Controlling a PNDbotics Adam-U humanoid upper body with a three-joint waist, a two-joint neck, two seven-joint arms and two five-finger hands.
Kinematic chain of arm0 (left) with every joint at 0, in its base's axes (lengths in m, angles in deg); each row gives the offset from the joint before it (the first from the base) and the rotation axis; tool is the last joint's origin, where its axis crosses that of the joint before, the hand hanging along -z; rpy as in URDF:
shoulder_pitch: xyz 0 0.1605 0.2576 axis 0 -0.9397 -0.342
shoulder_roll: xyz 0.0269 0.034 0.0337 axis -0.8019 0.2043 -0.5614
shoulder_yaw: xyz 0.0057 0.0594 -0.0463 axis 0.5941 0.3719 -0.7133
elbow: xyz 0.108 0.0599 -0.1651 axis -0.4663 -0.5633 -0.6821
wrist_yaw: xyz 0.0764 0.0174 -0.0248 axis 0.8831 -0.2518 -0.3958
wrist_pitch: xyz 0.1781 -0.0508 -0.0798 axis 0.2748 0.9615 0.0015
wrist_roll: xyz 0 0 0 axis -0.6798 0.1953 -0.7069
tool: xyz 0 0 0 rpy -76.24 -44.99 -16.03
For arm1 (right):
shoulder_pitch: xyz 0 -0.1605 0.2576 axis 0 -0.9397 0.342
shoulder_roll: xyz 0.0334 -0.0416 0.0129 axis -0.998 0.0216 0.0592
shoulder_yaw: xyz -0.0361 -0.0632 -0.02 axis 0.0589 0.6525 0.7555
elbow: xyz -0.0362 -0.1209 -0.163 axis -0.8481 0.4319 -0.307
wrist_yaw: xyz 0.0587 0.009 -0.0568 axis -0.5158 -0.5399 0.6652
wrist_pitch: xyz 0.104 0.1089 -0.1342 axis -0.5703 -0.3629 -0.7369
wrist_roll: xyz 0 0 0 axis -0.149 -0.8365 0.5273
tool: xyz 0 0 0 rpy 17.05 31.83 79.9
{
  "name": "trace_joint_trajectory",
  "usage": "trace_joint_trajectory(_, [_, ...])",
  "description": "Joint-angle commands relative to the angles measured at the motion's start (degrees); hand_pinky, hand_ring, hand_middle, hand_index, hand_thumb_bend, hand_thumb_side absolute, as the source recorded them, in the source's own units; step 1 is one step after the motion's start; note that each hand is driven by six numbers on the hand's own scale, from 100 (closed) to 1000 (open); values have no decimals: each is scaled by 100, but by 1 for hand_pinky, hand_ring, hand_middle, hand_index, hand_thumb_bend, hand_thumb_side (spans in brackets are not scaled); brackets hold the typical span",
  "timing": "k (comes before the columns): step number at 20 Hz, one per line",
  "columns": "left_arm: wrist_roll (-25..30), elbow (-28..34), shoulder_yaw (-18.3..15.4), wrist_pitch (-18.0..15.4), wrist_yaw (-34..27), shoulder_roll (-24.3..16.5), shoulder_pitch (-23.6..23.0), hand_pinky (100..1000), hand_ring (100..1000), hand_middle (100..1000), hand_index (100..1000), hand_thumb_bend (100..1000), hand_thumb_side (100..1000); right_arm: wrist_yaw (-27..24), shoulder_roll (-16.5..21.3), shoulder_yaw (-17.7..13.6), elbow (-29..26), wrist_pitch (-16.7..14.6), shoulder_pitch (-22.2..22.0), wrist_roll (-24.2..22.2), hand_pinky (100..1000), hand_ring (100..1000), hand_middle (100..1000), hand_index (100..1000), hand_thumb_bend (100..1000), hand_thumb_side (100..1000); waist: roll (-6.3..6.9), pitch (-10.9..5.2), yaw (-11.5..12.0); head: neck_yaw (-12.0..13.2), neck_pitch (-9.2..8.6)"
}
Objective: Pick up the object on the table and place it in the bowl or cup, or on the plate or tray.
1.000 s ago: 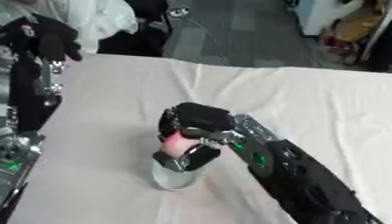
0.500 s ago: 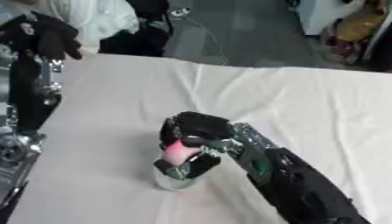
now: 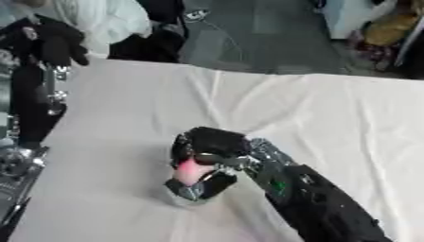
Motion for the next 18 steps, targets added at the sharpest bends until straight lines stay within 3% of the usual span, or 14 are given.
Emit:
trace_joint_trajectory(1, [9,88,-9,-24,-15,-68,87,536,388,559,622,100,661,31,-28,-29,-4,-58,62,2,100,100,100,254,100,502,30,-62,18,44,-103])
trace_joint_trajectory(15, [15,88,-6,-28,-15,-69,87,535,388,559,623,100,660,435,-41,-144,86,-133,46,332,100,100,100,278,100,506,33,-57,13,15,-96])
trace_joint_trajectory(18, [17,88,-6,-28,-15,-71,85,535,388,559,623,100,660,616,-42,-172,83,-102,52,554,100,100,100,327,100,389,35,-57,8,10,-94])
